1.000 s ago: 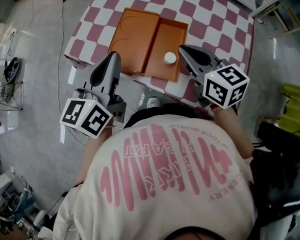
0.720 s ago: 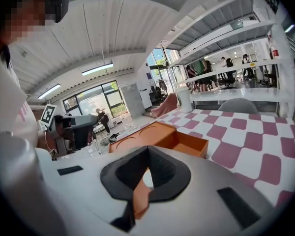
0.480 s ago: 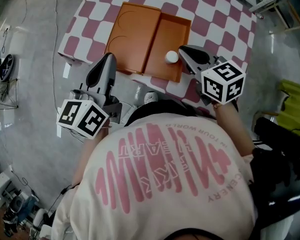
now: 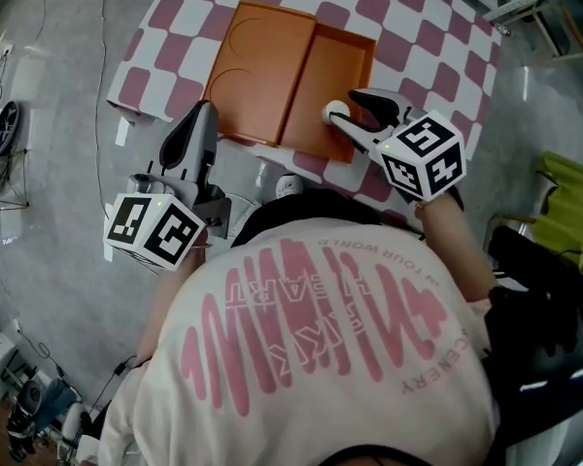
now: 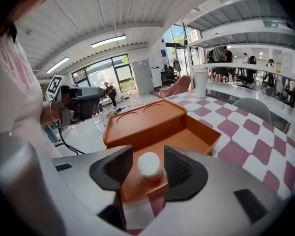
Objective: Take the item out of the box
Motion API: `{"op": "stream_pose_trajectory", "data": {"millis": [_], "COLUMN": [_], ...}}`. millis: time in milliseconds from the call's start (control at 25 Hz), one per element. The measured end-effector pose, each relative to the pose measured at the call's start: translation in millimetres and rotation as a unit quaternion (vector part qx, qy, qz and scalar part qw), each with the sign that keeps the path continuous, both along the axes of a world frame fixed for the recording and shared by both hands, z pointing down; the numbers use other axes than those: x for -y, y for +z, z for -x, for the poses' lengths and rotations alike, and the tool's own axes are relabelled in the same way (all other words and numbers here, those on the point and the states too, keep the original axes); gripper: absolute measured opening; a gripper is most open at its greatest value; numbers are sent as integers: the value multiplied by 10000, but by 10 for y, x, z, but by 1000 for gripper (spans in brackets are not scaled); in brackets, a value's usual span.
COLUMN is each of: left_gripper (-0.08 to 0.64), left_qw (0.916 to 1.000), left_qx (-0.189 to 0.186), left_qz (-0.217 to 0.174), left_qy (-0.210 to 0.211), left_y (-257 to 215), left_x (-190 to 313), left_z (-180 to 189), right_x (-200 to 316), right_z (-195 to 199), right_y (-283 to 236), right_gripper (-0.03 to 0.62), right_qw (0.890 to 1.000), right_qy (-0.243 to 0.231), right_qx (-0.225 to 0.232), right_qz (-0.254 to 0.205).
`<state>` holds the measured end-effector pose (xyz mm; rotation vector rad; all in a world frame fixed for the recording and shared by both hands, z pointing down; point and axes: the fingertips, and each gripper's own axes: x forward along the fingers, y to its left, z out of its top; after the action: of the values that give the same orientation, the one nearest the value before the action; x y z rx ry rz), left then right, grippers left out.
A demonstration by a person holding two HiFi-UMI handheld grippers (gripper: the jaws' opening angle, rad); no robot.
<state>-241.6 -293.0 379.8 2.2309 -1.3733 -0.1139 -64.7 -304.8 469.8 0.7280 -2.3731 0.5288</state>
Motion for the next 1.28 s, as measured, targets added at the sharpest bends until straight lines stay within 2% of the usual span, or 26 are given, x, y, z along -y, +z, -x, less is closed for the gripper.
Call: {"op": "stream_pose_trajectory", "data": {"millis": [600, 1280], "left_gripper": [8, 6], "left_qw": [9999, 9999], "left_qx": [-38, -35], "left_qz": [107, 41], "left_qy": [-98, -141], "left_y": [62, 41], "left_x": [-66, -64], "left_z": [147, 161], "right_x": [-113, -85], "right_z": [90, 60], "right_y": [258, 326], "right_gripper": [213, 158], "right_qw": [9951, 9932], "right_qy": [-474, -474], "right_qx": [-863, -1061], "right_qz": [49, 75]}}
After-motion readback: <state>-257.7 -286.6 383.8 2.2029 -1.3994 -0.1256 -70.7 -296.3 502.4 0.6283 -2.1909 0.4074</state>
